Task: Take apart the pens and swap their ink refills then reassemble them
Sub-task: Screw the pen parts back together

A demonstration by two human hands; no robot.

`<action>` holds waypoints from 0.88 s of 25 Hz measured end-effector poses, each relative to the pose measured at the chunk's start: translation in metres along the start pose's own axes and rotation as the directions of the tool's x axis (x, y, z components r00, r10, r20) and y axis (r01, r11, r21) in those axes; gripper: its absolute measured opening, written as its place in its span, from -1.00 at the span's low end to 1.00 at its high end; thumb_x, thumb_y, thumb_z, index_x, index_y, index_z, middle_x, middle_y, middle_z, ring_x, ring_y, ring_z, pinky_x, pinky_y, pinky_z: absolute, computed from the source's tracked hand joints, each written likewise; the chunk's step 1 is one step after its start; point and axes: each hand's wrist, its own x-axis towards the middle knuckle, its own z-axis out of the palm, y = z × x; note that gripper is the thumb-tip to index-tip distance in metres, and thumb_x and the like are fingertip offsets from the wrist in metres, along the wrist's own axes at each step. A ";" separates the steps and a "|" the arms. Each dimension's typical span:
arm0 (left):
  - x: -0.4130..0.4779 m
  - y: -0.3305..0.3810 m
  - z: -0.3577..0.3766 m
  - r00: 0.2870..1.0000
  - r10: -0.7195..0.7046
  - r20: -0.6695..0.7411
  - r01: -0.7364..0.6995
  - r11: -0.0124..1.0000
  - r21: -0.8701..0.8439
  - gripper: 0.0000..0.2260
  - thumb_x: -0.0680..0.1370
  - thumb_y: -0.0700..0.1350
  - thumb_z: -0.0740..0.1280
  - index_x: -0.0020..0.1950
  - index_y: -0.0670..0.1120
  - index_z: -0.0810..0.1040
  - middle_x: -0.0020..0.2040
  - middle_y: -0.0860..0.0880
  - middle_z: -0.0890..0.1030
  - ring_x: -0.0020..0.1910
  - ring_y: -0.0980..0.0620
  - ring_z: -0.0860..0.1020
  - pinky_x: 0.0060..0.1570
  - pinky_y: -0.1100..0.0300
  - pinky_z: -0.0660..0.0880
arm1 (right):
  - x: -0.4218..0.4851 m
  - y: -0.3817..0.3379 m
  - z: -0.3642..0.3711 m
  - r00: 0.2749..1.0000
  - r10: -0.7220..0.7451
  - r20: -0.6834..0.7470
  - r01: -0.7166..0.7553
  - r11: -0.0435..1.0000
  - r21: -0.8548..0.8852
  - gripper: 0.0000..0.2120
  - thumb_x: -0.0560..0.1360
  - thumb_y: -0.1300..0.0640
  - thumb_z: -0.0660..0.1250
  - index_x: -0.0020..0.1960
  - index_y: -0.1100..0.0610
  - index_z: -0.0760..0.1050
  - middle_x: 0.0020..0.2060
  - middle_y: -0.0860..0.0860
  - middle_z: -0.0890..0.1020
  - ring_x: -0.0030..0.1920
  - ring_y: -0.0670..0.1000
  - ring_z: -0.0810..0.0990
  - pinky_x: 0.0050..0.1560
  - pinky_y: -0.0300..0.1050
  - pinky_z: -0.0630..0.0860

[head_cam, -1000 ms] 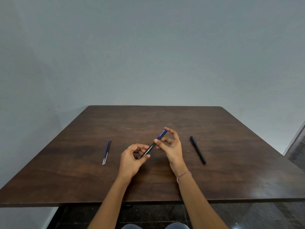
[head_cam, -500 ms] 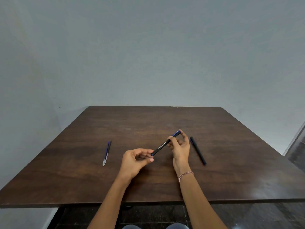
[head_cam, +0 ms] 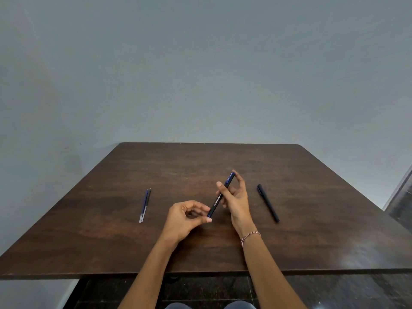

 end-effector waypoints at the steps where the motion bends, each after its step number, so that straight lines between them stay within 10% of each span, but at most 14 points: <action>1: 0.000 0.001 0.000 1.000 0.001 0.005 -0.001 1.000 0.015 -0.75 0.27 -0.21 0.58 -0.21 0.11 0.67 -0.22 0.07 0.70 -0.20 0.12 0.65 -0.15 0.31 0.54 | -0.001 -0.001 0.000 0.999 0.009 0.032 -0.008 1.000 -0.025 -0.34 0.38 0.10 0.50 0.35 -0.19 0.24 -0.38 -0.01 0.65 -0.47 -0.14 0.50 -0.49 -0.31 0.40; 22: -0.001 0.001 0.000 1.000 0.008 0.003 -0.008 0.998 0.062 -0.76 0.23 -0.18 0.61 -0.35 0.15 0.65 -0.31 0.07 0.69 -0.31 0.14 0.63 -0.27 0.38 0.50 | 0.003 0.004 -0.004 0.998 0.048 0.039 -0.042 0.991 -0.130 -0.45 0.47 0.32 0.38 0.27 -0.06 0.19 -0.43 0.05 0.59 -0.59 -0.09 0.45 -0.60 -0.30 0.36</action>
